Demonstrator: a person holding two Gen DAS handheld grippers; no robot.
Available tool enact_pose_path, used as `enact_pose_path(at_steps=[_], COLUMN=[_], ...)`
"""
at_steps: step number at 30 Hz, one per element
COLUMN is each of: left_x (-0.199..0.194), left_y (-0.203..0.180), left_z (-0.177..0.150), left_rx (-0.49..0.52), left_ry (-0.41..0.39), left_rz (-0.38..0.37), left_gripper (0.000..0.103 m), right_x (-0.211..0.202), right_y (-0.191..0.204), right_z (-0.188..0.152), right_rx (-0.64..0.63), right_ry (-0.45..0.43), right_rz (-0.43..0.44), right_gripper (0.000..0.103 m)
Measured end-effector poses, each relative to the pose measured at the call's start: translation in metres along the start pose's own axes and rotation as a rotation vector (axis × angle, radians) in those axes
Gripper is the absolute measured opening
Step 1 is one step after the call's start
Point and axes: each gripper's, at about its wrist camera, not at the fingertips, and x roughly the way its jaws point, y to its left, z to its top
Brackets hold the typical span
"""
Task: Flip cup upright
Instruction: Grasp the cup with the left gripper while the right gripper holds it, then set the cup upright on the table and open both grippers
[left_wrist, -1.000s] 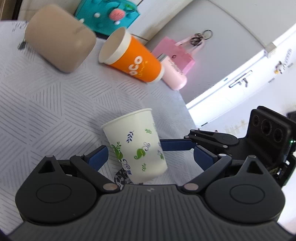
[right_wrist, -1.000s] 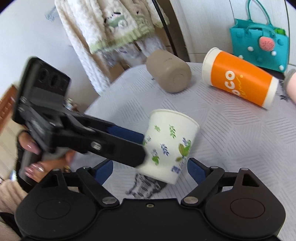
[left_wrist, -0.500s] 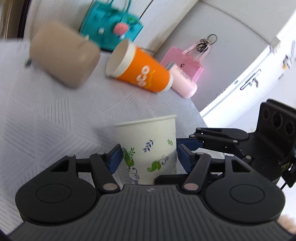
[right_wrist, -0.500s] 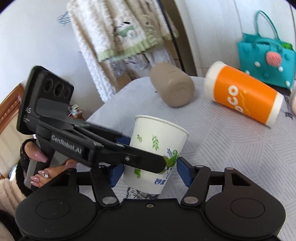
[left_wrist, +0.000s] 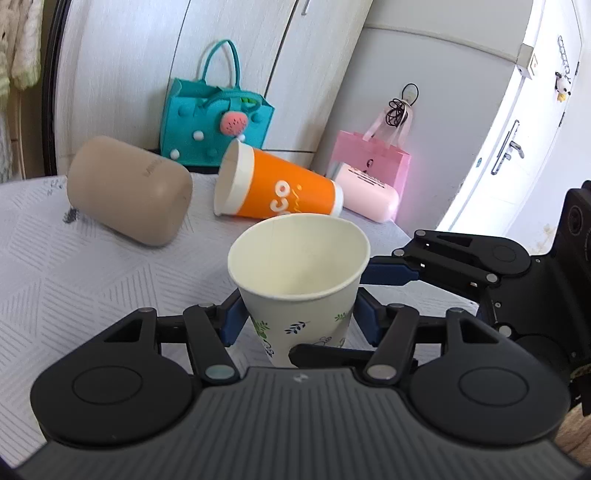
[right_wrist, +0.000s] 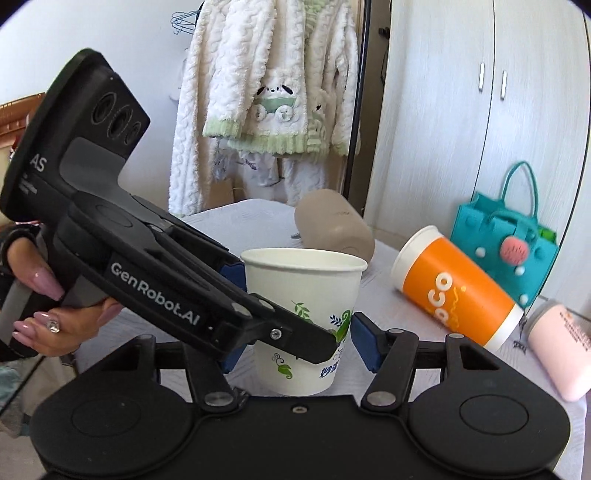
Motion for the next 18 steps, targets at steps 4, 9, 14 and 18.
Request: enact_pose_path(at_steps=[4, 9, 14, 18], left_x=[0.002, 0.010, 0.017, 0.023], left_y=[0.003, -0.003, -0.010, -0.008], left_z=[0.001, 0.007, 0.011, 0.009], left_rx=[0.021, 0.094, 0.146, 0.150], left_ry=[-0.036, -0.078, -0.079, -0.072], left_rz=[0.029, 0.090, 0.141, 0.135], left_gripper=[0.060, 0.060, 0.060, 0.060], right_x=[0.009, 0.022, 0.032, 0.034], right_y=[-0.005, -0.010, -0.011, -0.012], right_z=[0.000, -0.002, -0.004, -0.008], right_rx=[0.023, 0.026, 0.022, 0.020], right_ry=[-0.037, -0.064, -0.057, -0.051], right_rz=[-0.009, -0.036, -0.064, -0.078], right_gripper=[0.066, 0.065, 0.064, 0.064])
